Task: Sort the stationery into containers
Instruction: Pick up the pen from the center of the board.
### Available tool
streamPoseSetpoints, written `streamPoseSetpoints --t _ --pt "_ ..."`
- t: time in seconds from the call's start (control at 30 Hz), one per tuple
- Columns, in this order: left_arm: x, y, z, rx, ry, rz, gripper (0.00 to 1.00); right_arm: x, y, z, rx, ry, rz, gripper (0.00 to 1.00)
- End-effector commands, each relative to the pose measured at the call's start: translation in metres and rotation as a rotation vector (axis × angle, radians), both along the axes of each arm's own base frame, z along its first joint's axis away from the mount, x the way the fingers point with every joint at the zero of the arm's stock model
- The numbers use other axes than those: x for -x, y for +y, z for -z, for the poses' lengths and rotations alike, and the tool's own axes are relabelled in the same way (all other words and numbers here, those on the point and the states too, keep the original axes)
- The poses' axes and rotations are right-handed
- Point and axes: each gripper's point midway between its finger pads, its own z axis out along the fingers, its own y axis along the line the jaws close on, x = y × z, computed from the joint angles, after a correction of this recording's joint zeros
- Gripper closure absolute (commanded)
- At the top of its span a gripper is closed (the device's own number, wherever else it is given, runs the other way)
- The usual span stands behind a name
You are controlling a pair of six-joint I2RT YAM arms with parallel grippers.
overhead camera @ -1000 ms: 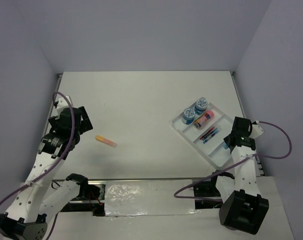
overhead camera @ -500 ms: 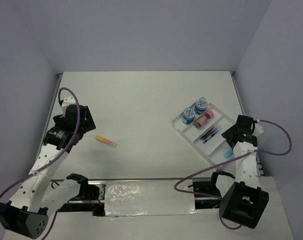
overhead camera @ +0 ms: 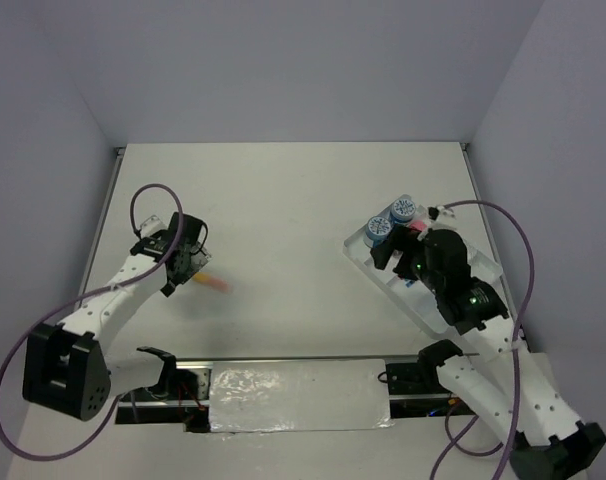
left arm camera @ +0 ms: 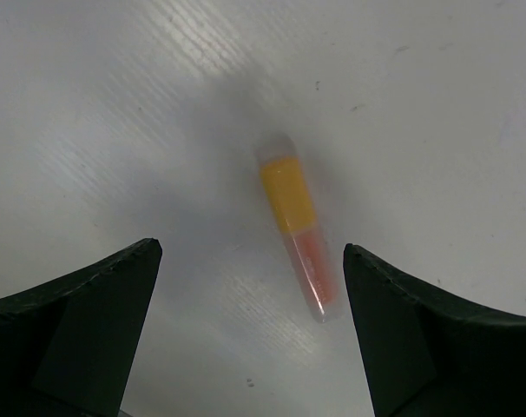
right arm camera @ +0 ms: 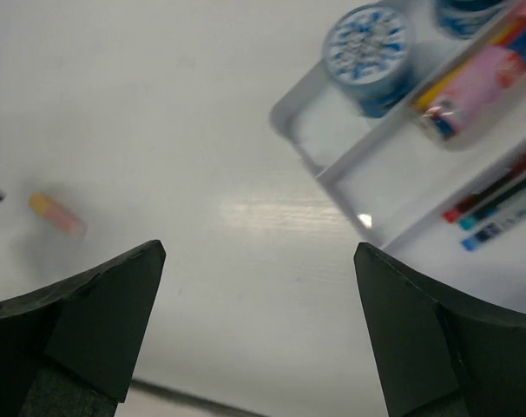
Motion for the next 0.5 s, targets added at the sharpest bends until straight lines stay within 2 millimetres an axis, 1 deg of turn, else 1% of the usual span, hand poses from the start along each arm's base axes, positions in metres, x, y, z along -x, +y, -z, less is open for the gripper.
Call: streamPoseSetpoints --t 0.0,0.03,0.07,0.1,0.13,0.17,0.2,0.23,0.27,0.33,0.4,0.47 --pt "-0.003 0.001 0.022 0.043 0.002 -0.174 0.01 0.008 0.039 -0.005 0.074 0.012 -0.167 0.02" --pt "-0.001 0.0 0.031 0.052 0.016 -0.191 0.01 0.011 0.047 -0.004 0.091 0.015 -0.205 0.02" --pt "-0.002 0.0 0.041 0.044 0.038 -0.192 0.02 0.013 0.057 0.003 0.12 0.036 -0.248 0.02" --pt "-0.006 -0.001 0.045 0.042 0.034 -0.19 0.04 0.015 0.065 0.005 0.135 0.038 -0.277 0.02" --pt "-0.013 -0.003 0.046 0.048 0.018 -0.197 0.05 0.023 0.081 0.007 0.149 0.036 -0.344 0.02" --pt "-0.015 -0.003 0.055 0.038 0.044 -0.198 0.06 0.025 0.088 0.01 0.166 0.035 -0.371 0.02" --pt "-0.017 -0.004 0.058 0.036 0.054 -0.199 0.06 0.026 0.094 0.017 0.189 0.046 -0.391 0.02" --pt "-0.022 -0.005 0.065 0.03 0.068 -0.201 0.06 0.032 0.103 0.021 0.206 0.05 -0.434 0.02" --pt "-0.025 -0.006 0.068 0.031 0.074 -0.197 0.06 0.032 0.106 0.029 0.233 0.064 -0.446 0.02" --pt "-0.03 -0.007 0.072 0.021 0.087 -0.195 0.06 0.033 0.109 0.037 0.261 0.077 -0.453 0.02" --pt "-0.03 -0.007 0.082 0.009 0.116 -0.196 0.06 0.036 0.114 0.045 0.274 0.083 -0.476 0.02" --pt "-0.027 -0.007 0.09 0.006 0.134 -0.199 0.15 0.039 0.117 0.048 0.269 0.082 -0.49 0.02"
